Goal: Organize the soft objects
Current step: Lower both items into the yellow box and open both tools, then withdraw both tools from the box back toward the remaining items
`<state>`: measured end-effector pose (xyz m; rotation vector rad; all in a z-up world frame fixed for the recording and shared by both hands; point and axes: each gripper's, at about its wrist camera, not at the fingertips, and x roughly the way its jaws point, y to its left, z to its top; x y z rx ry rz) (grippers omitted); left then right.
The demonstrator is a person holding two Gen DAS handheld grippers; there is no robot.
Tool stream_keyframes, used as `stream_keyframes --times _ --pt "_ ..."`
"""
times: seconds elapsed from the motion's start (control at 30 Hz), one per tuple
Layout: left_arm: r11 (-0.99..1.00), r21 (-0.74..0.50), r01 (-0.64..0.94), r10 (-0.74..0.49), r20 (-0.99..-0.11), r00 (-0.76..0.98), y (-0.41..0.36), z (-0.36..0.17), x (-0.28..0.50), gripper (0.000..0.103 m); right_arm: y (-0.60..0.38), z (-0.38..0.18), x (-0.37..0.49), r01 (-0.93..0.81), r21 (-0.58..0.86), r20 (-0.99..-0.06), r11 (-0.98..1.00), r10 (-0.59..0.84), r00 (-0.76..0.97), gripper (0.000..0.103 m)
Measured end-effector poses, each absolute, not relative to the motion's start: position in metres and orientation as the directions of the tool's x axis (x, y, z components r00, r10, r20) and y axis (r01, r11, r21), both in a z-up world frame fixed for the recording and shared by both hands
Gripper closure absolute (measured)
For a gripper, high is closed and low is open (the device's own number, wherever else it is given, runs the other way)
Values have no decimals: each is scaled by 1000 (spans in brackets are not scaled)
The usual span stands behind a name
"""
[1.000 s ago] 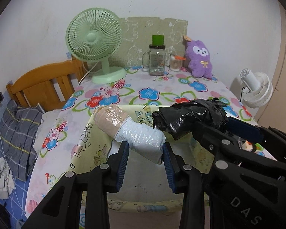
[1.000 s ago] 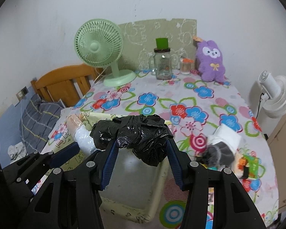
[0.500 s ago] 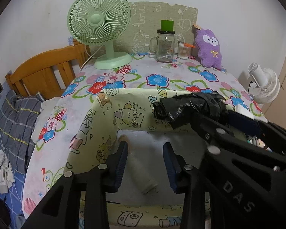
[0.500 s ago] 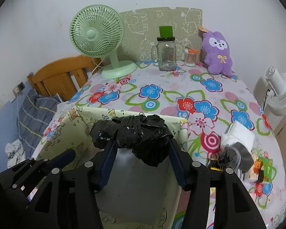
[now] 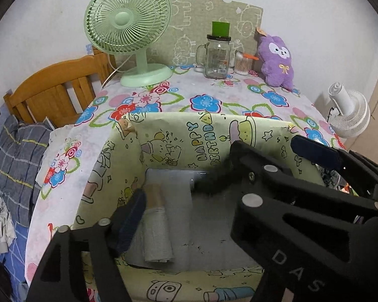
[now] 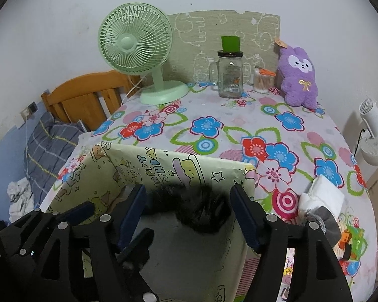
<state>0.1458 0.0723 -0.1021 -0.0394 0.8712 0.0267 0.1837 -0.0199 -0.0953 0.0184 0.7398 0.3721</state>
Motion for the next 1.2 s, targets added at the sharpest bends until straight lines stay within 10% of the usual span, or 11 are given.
stream_keyframes --times 1.2 --pt "1000 -11 -22 8 -677 736 29 -51 78 4 -75 -42 94 -263 92 -536 960 271 799 3"
